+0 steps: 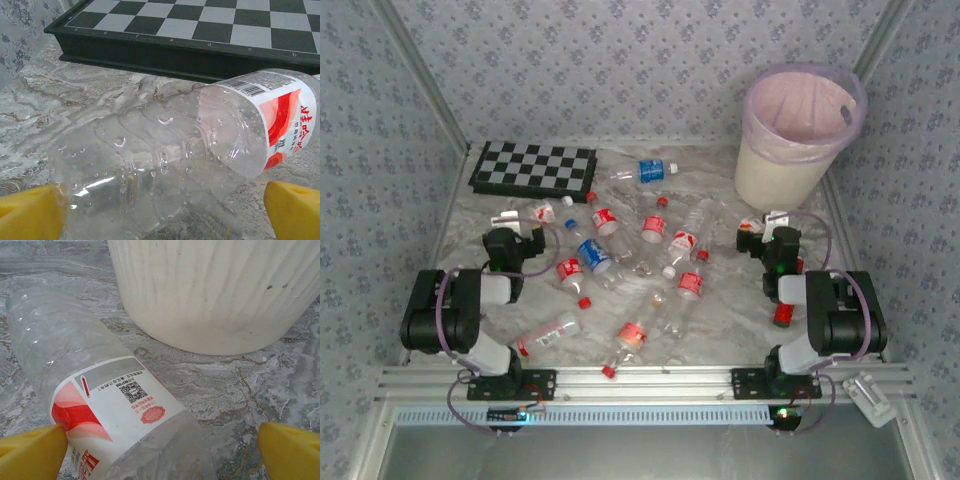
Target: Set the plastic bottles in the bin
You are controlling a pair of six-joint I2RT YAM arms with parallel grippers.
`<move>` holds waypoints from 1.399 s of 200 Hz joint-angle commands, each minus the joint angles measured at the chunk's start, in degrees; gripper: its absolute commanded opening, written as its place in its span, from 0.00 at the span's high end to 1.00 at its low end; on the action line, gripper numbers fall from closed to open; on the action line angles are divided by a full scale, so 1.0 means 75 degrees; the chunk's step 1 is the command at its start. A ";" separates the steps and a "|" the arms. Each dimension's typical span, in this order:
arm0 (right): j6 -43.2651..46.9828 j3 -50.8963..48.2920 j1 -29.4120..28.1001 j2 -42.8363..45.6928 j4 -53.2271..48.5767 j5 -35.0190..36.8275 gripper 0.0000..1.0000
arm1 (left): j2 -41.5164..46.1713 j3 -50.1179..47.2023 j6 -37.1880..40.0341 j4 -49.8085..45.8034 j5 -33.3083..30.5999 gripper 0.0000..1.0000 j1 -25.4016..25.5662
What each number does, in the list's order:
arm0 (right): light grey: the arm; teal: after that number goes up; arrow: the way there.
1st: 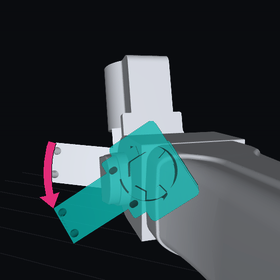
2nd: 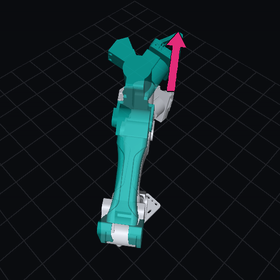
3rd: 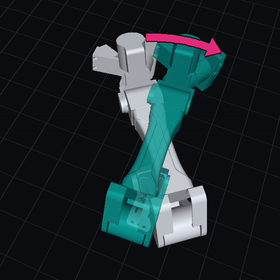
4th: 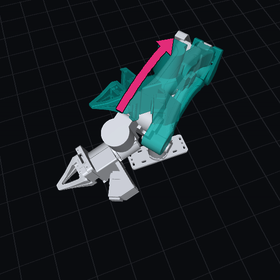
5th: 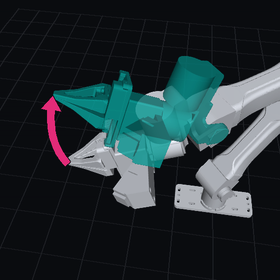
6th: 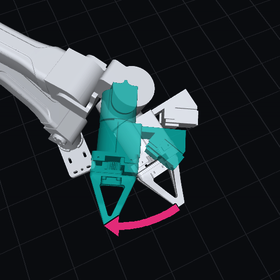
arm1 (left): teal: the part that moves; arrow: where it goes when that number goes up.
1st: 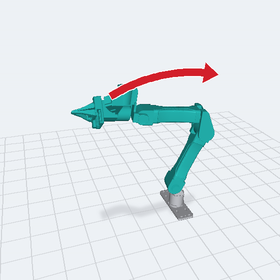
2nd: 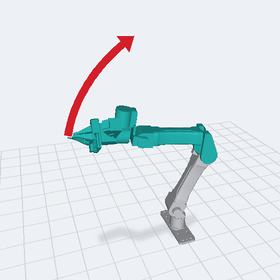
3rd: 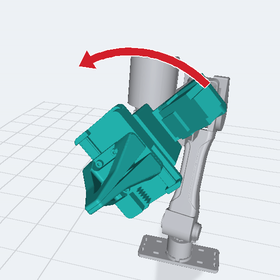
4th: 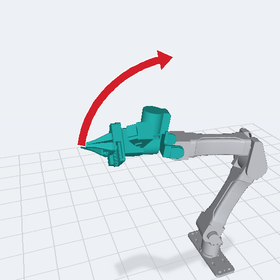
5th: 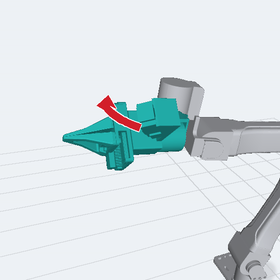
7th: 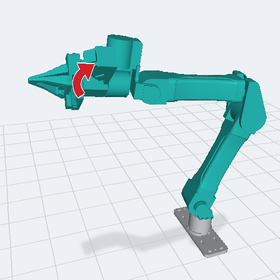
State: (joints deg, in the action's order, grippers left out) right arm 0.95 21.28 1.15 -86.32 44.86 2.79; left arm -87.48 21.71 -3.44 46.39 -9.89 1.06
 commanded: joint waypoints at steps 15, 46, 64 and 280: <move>0.0046 0.0175 0.0043 -0.0118 0.0159 0.0137 0.00 | -0.0056 0.0175 0.0096 0.0213 -0.0099 0.00 -0.0052; 0.0049 0.0164 0.0046 -0.0115 0.0159 0.0134 0.00 | -0.0055 0.0193 0.0087 0.0181 -0.0065 0.00 -0.0081; 0.0038 0.0179 0.0046 -0.0115 0.0142 0.0111 0.00 | -0.0054 0.0196 0.0086 0.0178 -0.0056 0.00 -0.0073; -0.2204 0.4529 -0.1737 0.2475 -1.1383 0.1053 0.00 | 0.3355 0.4348 -0.4275 -1.0623 -0.0091 0.08 0.2185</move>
State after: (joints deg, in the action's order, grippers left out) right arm -10.31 48.77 -9.67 -67.77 -15.73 14.04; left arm -62.13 52.12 -24.16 -12.47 -15.09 12.14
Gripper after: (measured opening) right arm 0.998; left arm 0.935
